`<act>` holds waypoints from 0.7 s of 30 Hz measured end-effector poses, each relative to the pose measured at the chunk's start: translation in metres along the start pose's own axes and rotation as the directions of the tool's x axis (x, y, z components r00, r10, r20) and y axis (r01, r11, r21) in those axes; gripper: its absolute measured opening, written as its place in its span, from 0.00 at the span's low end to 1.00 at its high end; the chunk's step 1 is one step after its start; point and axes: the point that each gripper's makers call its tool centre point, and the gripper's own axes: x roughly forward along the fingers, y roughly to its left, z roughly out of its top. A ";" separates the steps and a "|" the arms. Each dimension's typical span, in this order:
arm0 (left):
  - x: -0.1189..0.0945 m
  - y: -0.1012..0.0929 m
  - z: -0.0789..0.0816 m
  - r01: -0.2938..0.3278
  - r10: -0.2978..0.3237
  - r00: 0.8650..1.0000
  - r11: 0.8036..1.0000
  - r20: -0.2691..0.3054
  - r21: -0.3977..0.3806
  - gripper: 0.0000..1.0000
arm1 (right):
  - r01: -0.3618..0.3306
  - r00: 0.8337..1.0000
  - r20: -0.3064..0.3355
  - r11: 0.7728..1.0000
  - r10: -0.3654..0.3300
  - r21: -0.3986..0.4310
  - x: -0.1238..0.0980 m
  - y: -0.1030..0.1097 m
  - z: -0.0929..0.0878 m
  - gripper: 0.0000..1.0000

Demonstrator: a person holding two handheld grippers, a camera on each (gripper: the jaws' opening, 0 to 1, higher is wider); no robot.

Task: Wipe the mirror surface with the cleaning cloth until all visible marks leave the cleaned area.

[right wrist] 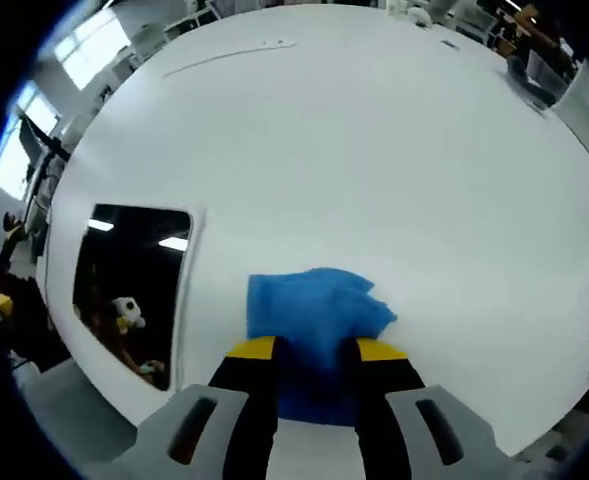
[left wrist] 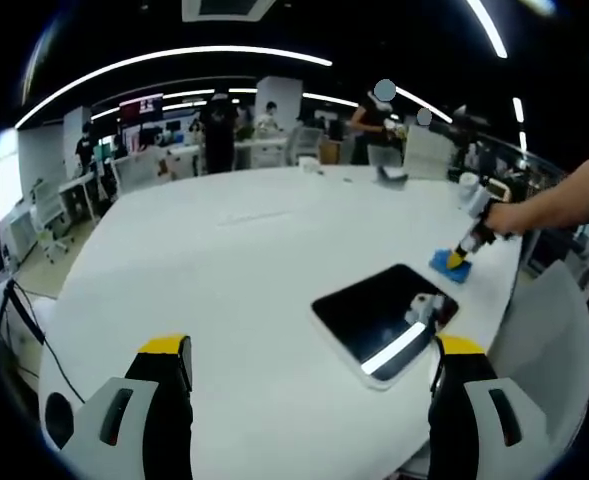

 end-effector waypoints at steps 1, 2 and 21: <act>0.001 0.000 0.001 0.001 -0.001 1.000 1.000 0.001 -0.001 1.00 | 0.025 1.000 -0.006 0.999 -0.025 -0.042 0.000 -0.002 -0.001 0.29; 0.001 0.000 0.001 0.001 -0.001 1.000 1.000 0.001 0.000 1.00 | 0.039 0.999 -0.002 0.998 -0.040 -0.049 0.000 0.000 -0.002 0.29; -0.003 0.004 0.006 0.006 -0.006 1.000 1.000 0.029 -0.004 1.00 | -0.131 0.900 0.392 0.976 0.190 -0.174 -0.068 0.020 0.029 0.78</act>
